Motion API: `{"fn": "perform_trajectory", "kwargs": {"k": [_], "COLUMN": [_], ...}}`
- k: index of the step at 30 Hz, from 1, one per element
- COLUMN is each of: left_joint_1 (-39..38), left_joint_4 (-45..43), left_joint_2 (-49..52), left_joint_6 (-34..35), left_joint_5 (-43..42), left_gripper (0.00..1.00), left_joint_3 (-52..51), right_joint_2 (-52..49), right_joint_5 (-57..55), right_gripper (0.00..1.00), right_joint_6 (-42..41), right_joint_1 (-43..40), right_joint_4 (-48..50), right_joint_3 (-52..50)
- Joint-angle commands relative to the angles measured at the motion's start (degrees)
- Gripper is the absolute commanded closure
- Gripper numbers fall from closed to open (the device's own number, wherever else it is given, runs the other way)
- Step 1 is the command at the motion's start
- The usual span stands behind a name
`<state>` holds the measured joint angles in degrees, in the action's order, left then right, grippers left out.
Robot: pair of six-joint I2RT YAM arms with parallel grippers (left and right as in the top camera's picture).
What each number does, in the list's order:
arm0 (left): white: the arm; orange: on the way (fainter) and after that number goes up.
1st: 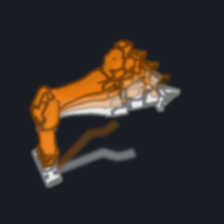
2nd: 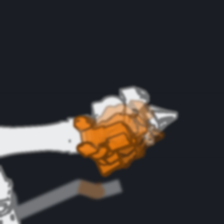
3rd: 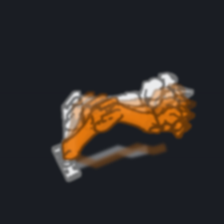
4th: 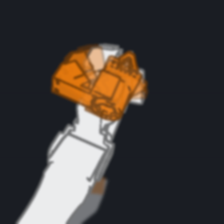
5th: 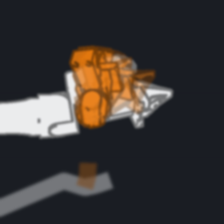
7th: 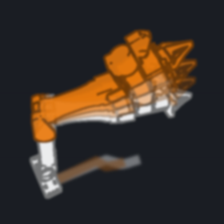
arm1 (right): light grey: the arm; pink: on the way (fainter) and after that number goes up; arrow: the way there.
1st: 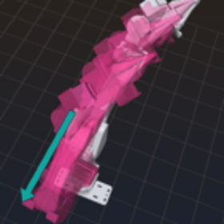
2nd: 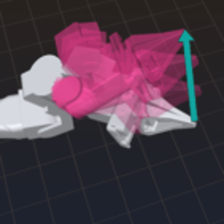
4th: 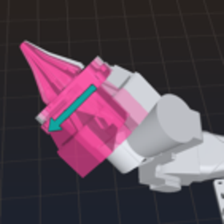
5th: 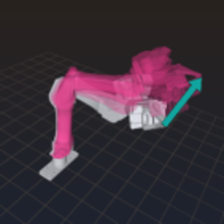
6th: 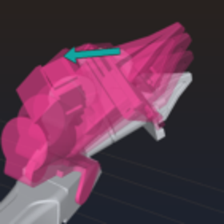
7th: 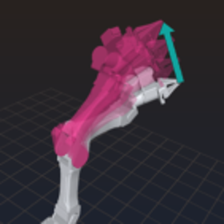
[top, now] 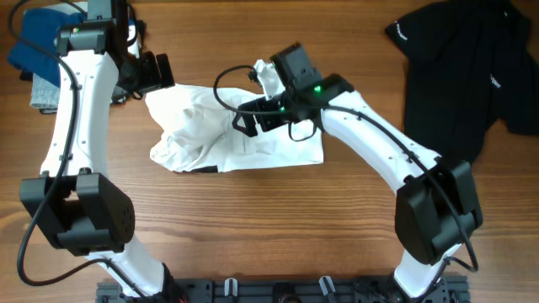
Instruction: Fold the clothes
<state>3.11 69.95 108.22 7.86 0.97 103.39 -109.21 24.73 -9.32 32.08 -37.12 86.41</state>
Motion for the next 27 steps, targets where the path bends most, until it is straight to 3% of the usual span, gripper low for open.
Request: {"fn": "perform_trajectory", "kwargs": {"k": [1, 5, 11, 16, 22, 27], "left_joint_1": [0.2, 0.3, 1.1, 1.6, 1.6, 1.6], "left_joint_4": [0.1, 1.9, 2.5, 1.6, 0.7, -3.9], "left_joint_2": [0.8, 1.1, 6.5, 13.8, 17.1, 17.9], "left_joint_6": [0.1, -1.5, -18.4, -28.5, -34.1, -33.1], "left_joint_5": [-0.8, -1.3, -9.5, -16.0, -16.9, -12.9], "left_gripper": [0.0, 0.0, 0.0, 0.0, 0.0, 0.0], "left_joint_3": [0.0, -0.1, -2.7, -3.4, -5.3, -10.7], "right_joint_2": [-0.8, -0.8, -0.8, -0.9, -0.9, -0.9], "right_joint_5": [-7.5, -11.9, -11.8, -12.0, -11.9, -11.9], "right_gripper": [0.01, 0.0, 0.0, 0.0, 0.0, 0.0], "right_joint_6": [1.1, -3.3, -1.7, 0.6, 0.4, 0.4], "right_joint_1": [0.1, -3.1, -12.9, -14.3, -14.3, -14.3], "right_joint_4": [-2.4, -6.0, -13.0, -13.1, -13.3, -13.4], "right_joint_3": [4.5, 4.9, 4.9, 4.9, 4.9, 4.9]}}
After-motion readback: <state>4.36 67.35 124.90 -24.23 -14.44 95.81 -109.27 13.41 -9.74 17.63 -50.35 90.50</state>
